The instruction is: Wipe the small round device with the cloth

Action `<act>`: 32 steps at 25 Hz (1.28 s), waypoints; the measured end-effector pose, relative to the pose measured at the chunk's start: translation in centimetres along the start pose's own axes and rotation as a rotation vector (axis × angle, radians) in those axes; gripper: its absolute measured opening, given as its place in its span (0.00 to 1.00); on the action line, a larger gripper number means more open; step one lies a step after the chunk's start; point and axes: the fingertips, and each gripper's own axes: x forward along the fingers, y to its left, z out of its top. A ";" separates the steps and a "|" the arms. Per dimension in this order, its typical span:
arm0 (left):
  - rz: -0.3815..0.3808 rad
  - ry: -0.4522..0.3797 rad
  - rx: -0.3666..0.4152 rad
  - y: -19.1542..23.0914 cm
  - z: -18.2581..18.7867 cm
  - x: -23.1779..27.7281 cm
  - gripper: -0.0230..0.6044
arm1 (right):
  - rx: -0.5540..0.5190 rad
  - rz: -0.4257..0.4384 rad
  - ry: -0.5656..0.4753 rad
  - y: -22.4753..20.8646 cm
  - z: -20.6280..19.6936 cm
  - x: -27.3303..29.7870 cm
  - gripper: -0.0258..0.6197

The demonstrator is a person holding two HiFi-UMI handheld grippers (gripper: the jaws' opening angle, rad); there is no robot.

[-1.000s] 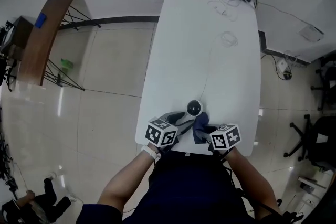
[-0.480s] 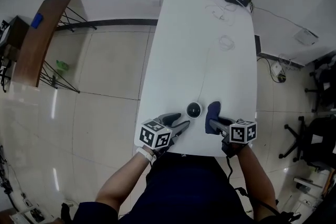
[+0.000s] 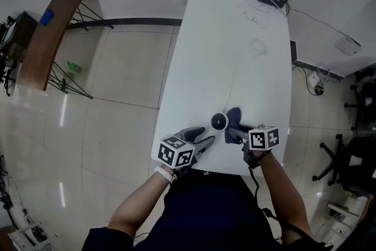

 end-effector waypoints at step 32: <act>-0.026 0.039 -0.043 0.1 -3.9 -1.6 0.38 | -0.205 -0.356 0.016 -1.3 -4.8 -6.3 0.21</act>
